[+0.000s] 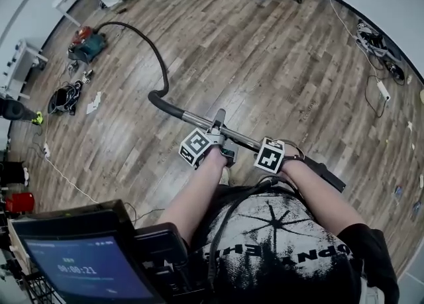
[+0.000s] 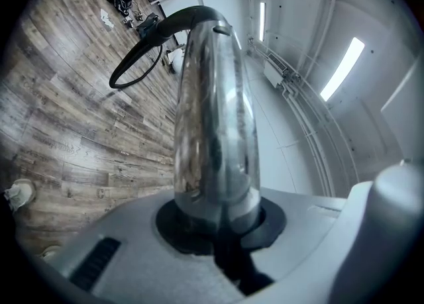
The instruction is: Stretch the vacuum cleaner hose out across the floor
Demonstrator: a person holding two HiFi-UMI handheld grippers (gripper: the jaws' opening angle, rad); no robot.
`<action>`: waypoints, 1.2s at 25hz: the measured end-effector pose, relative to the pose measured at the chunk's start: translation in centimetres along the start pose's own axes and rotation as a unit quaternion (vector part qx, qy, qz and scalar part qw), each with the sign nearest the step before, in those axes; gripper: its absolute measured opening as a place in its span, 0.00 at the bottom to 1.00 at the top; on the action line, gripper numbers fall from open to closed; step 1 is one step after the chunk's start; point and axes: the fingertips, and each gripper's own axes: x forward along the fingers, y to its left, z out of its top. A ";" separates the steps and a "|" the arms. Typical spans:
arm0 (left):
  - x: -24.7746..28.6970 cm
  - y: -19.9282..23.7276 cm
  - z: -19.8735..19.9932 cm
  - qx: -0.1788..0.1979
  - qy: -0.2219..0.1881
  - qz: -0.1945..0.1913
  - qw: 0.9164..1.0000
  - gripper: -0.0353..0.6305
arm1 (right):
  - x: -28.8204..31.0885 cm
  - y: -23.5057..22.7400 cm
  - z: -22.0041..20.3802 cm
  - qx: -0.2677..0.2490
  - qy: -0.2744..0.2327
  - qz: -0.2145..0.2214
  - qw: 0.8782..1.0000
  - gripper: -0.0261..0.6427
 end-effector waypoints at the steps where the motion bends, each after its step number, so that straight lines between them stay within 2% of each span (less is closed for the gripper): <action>1: 0.2 0.2 -1.3 0.001 0.001 0.001 1.000 0.12 | 0.0 0.1 -1.3 0.001 -0.001 0.001 1.000 0.16; 4: 0.8 0.1 -4.2 0.004 0.004 0.004 1.000 0.12 | -0.4 0.2 -4.2 0.006 -0.004 0.002 1.000 0.16; 8: 1.5 -1.3 -6.1 0.008 0.014 0.006 1.000 0.12 | -1.8 0.2 -5.7 0.017 -0.008 0.003 1.000 0.16; 17: 3.5 -1.9 -11.9 0.012 0.055 0.011 0.998 0.12 | -2.7 0.5 -10.8 0.057 -0.012 0.002 0.998 0.16; 19: 4.0 -1.7 -12.8 0.011 0.067 0.012 0.998 0.12 | -2.6 0.7 -11.5 0.067 -0.013 0.009 0.998 0.16; 30: 6.3 -0.8 -16.3 -0.016 0.118 -0.001 0.993 0.12 | -2.6 0.2 -14.4 0.119 0.020 -0.015 0.993 0.16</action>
